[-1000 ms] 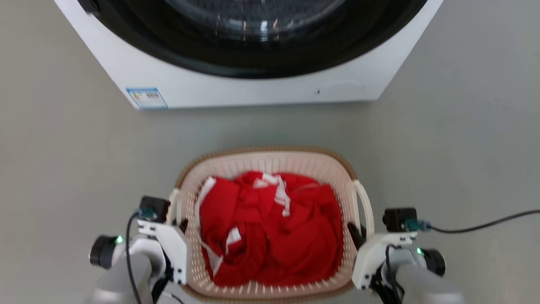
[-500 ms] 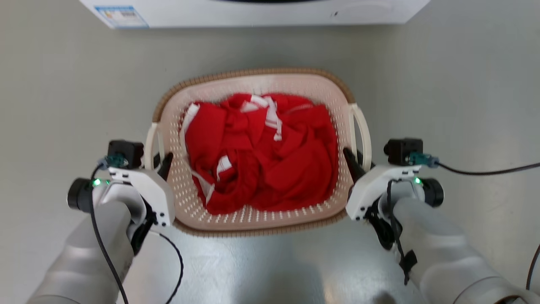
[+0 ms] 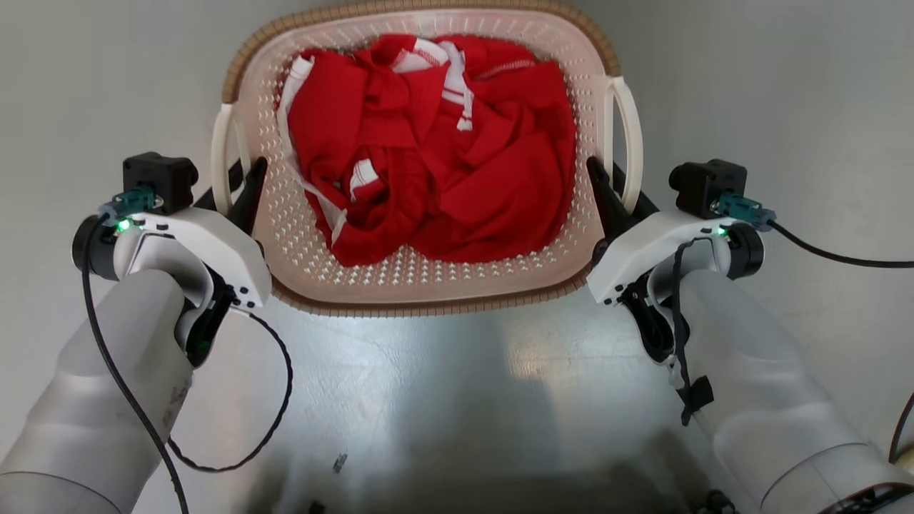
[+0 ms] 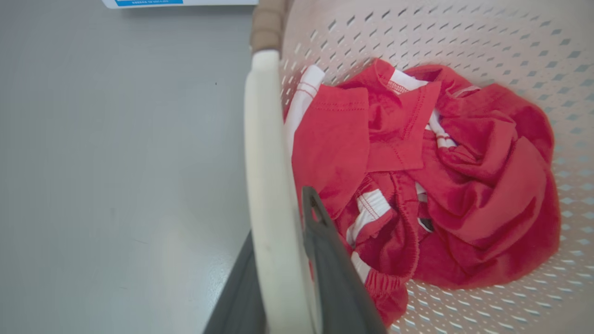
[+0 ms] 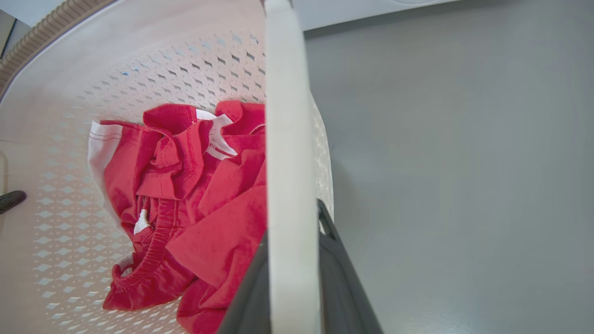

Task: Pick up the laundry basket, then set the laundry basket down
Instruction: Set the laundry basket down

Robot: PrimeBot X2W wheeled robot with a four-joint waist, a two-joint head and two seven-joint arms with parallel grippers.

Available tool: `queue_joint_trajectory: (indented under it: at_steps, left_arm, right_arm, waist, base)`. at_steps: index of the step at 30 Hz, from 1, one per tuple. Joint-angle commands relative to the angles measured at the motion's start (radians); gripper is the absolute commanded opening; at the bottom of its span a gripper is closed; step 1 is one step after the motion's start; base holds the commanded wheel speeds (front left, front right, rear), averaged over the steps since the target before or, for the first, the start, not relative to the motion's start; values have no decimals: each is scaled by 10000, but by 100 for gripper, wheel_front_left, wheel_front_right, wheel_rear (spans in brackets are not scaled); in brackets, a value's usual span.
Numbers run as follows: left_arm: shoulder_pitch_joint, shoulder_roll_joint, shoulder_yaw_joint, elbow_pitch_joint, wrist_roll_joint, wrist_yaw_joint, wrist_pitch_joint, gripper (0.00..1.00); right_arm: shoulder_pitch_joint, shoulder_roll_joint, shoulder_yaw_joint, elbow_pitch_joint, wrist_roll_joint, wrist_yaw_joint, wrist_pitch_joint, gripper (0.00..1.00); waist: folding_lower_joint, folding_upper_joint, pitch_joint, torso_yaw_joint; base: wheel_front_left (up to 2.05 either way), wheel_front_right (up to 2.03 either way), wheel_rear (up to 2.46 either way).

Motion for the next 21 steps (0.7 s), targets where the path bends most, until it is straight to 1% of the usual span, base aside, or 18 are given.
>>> queue_joint_trajectory:
  at_steps: [1, 7, 12, 21]
  left_arm:
    - [28, 784, 397, -105, 252, -74, -92, 0]
    - [-93, 620, 901, -456, 764, -74, -92, 0]
    - [-108, 546, 1256, -745, 1110, -74, -92, 0]
    - [-30, 572, 1555, -932, 1353, -74, -93, 0]
  right_arm:
    - [468, -127, -100, -323, -232, 79, -150, 0]
    - [566, -127, -483, -617, -336, 79, -150, 0]
    - [573, -127, -515, -753, -238, 79, -150, 0]
    - [510, -127, -671, -836, -292, 79, -150, 0]
  waist:
    - [-1, 0, 415, 38]
    - [-1, 0, 774, 185]
    - [-1, 0, 984, 233]
    - [-1, 0, 1153, 164]
  base:
    - [0, 0, 0]
    - [0, 0, 0]
    - [0, 0, 0]
    - [0, 0, 0]
